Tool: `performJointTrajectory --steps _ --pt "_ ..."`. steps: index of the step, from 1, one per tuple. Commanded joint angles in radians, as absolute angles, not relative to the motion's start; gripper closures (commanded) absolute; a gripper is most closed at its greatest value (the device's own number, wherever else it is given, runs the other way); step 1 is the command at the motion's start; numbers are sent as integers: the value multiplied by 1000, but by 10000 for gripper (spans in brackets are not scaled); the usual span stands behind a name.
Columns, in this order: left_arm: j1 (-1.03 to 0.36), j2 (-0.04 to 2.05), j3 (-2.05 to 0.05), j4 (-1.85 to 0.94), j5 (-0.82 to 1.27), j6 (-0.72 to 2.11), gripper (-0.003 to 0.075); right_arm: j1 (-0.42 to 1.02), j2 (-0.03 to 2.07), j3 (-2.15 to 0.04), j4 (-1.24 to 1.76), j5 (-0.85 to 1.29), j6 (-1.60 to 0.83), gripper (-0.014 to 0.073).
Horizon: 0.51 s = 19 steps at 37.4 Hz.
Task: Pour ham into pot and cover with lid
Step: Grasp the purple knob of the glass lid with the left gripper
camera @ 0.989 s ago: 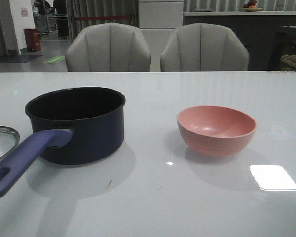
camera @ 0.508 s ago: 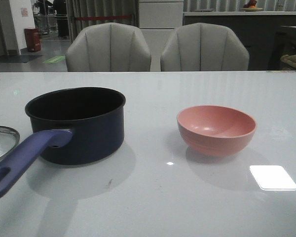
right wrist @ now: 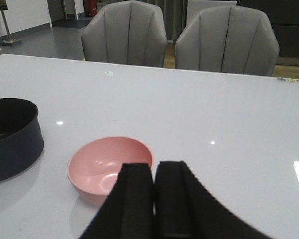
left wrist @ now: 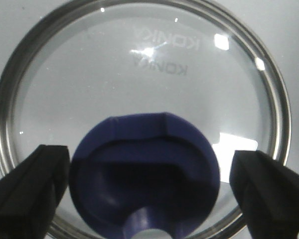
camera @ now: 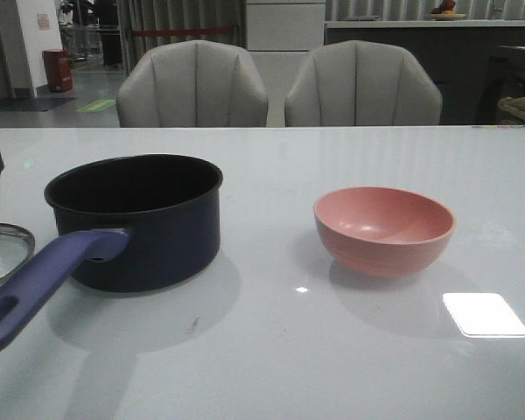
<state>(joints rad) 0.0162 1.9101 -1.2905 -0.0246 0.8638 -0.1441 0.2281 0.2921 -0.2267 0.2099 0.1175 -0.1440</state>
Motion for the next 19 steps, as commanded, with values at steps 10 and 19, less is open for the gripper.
performJointTrajectory --steps 10,19 --pt "19 1873 -1341 -36 855 -142 386 228 298 -254 211 42 -152 438" --pt "19 1873 -1387 -36 899 -142 468 228 298 -254 211 42 -152 438"
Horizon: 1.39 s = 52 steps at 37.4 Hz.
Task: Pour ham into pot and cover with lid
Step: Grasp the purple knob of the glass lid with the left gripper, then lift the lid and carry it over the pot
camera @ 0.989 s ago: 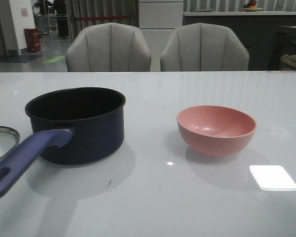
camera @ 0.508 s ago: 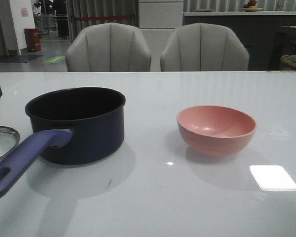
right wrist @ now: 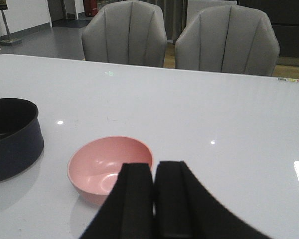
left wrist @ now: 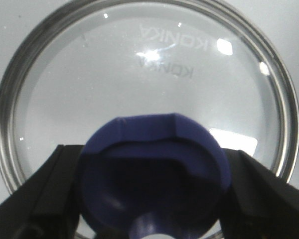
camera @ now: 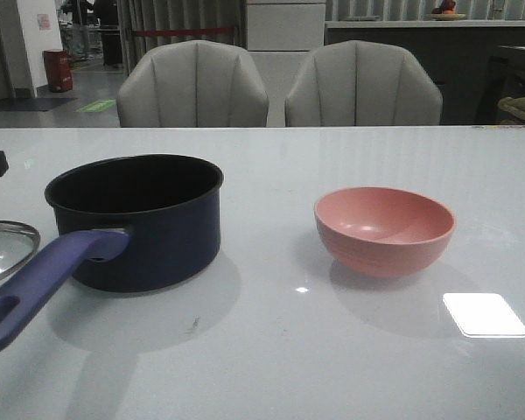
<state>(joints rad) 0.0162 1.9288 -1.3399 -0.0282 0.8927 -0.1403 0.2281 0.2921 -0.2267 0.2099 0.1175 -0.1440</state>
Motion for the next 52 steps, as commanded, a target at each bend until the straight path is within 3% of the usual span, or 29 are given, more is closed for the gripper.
performJointTrajectory --steps 1,26,44,52 --pt "19 1873 -1393 -36 907 -140 471 228 298 -254 211 42 -152 438" --pt "3 1671 -1519 -38 924 -88 472 228 298 -254 211 42 -152 438" --pt "-315 1654 -1539 -40 863 -25 472 228 298 -254 211 42 -152 438" --pt "-390 1697 -1580 -40 868 -15 472 228 298 -254 211 42 -152 438"
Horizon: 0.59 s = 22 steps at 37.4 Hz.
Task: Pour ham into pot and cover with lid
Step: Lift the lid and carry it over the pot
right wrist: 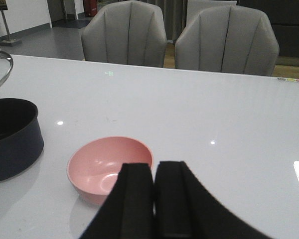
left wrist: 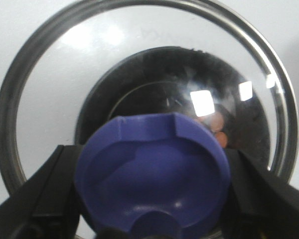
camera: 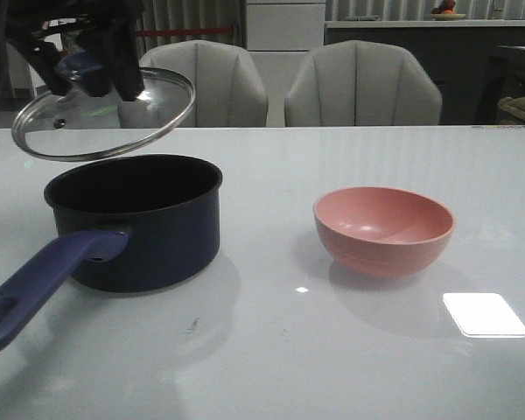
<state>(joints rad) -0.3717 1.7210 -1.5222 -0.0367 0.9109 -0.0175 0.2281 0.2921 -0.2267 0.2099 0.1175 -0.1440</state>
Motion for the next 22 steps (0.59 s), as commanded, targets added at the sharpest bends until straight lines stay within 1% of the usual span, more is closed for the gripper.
performJointTrajectory --steps 1,12,22 --pt "-395 1702 -1589 -40 877 -15 472 228 298 -254 211 42 -152 438" --pt "-404 1776 -1657 -38 990 -15 472 228 298 -254 211 42 -152 438" --pt "-404 1814 -1657 -40 1010 -15 472 228 298 -254 211 42 -152 438"
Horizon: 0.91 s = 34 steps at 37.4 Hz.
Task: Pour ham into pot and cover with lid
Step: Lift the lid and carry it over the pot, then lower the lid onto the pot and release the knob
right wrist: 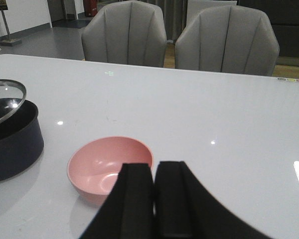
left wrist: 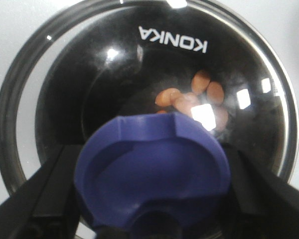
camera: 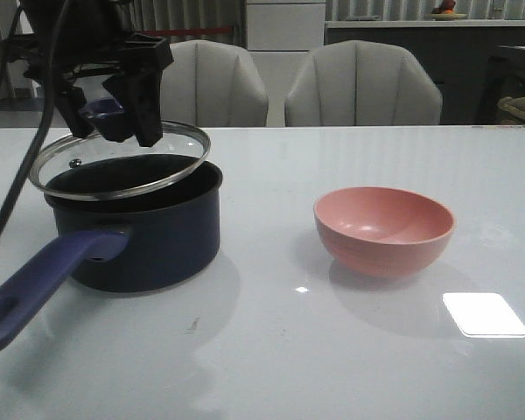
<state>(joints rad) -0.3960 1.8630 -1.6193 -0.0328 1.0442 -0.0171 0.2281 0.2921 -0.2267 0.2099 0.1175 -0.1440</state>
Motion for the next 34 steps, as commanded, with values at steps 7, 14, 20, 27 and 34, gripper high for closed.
performJointTrajectory --steps 7,14,20,27,34 --pt "-404 1817 -1657 -40 993 -15 472 228 298 -254 211 42 -152 438" --pt "-404 1817 -1657 -45 964 -15 472 228 298 -254 211 42 -152 438" --pt "-404 1818 -1657 -54 961 -13 472 228 298 -254 211 42 -152 438" --pt "-404 1818 -1657 -56 956 -10 472 228 298 -254 211 42 -152 438" --pt "-404 1854 -1657 -79 971 0 472 228 298 -254 211 42 -152 438"
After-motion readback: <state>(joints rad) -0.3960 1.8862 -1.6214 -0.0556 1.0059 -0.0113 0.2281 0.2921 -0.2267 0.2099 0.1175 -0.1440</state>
